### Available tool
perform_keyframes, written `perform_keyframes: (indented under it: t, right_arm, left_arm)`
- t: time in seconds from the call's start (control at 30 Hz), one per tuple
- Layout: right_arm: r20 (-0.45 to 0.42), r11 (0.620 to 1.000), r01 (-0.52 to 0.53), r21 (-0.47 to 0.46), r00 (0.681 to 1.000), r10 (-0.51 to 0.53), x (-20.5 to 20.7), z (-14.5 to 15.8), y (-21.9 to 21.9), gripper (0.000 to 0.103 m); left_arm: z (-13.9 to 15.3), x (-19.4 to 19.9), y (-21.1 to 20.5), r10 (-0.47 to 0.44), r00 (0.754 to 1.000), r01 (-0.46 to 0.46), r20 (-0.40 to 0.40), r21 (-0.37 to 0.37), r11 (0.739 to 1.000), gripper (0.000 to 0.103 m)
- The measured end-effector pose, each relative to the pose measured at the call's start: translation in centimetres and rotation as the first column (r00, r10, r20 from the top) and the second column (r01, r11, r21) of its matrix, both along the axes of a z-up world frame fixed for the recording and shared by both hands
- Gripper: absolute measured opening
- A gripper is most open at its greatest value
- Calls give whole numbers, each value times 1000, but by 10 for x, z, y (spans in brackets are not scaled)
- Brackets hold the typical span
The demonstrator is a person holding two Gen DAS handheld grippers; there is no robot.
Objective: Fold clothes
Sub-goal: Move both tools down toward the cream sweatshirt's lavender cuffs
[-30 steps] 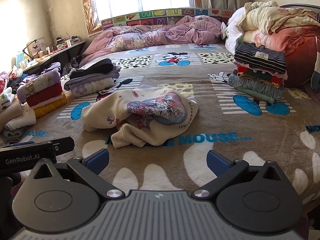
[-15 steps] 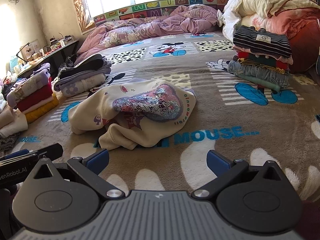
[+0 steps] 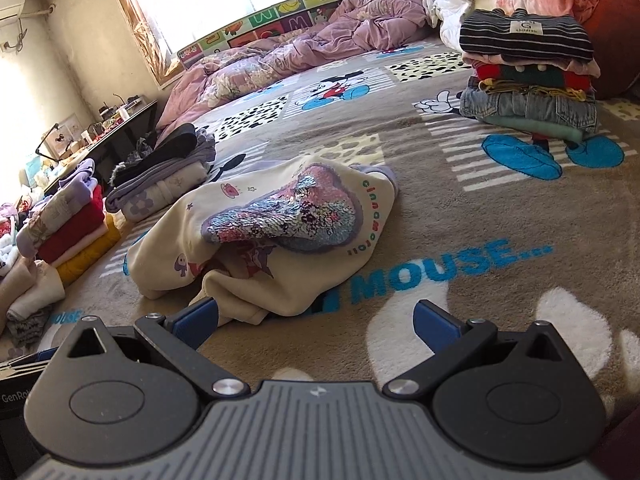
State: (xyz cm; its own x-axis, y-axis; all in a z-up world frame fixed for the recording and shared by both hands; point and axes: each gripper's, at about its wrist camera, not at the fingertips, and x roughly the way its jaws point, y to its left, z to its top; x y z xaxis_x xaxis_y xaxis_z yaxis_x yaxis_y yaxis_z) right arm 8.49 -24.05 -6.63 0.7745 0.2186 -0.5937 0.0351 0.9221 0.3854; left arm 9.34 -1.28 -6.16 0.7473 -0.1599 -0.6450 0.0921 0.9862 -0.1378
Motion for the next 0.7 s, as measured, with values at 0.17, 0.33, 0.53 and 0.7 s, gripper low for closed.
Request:
perform_keyframes:
  t: [0.17,0.33,0.53,0.7]
  right_arm:
    - [24,999,8,48,1000,-9,15,-7,-15,103]
    - [59,996,-7,90,998,1,33,-13,-26,103]
    - [78,988,5,157,997,-17,54,-20,-39,103]
    - [104,978,15,206,994,-37,76,-26,-54,103]
  left_arm:
    - [0,19,-5,-25,1000,25,-2,13,1000,103]
    - [0,38,-12,-49,999,49,0,17,999,103]
    - [-1,60,-16,-64,998,64,-1,26,998,103]
    - [1,79,-17,-74,997,74,9,34,997,103]
